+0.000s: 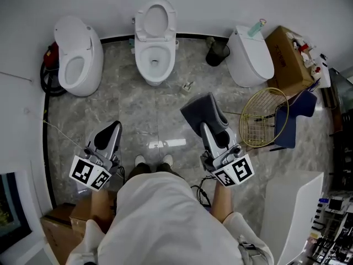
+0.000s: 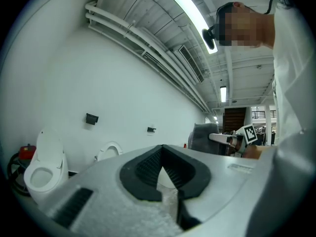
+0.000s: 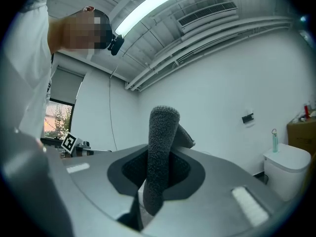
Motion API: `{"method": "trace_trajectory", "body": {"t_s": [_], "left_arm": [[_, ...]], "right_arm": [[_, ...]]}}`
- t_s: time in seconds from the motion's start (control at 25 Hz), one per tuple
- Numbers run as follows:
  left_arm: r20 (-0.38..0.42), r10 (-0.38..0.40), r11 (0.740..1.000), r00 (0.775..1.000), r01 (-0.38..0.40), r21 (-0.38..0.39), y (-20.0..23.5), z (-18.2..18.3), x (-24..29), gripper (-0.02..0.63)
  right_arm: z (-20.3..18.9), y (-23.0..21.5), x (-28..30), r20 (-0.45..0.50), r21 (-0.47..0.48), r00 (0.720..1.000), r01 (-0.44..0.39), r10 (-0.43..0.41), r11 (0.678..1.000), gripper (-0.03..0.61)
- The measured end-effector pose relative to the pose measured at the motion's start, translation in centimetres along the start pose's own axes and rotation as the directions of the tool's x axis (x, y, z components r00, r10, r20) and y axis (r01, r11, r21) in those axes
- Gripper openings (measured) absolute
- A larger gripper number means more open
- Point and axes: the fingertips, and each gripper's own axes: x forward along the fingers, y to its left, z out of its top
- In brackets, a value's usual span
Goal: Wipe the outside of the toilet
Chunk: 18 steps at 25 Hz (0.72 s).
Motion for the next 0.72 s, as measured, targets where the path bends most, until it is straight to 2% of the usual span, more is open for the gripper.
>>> {"method": "trace_trajectory", "body": {"t_s": [0.2,0.48,0.72], "left_arm": [[-0.010,0.008,1.000,1.000,-0.008,0.004,-0.5,-0.3,0.9,-0.002],[-0.031,0.021,1.000,0.999,-0.020,0.013,-1.6,-1.3,3.5,-0.002],[-0.038,0.043,0.999,0.998,-0.043,0.015,-2.8,-1.8,6.1,-0.002]], "right_arm": [[-0.6,-1.2,-0.2,-0.008,0.013,1.000,0.004,-0.004,1.000,0.051],[-1.6,-4.5,-1.1,-0.058,-0.047,0.998,0.033,-0.036,0.998,0.054],[-1.2,-8.2,-2.3,-0.025,-0.004,0.999,0.035,-0.035,0.999,0.052]]}}
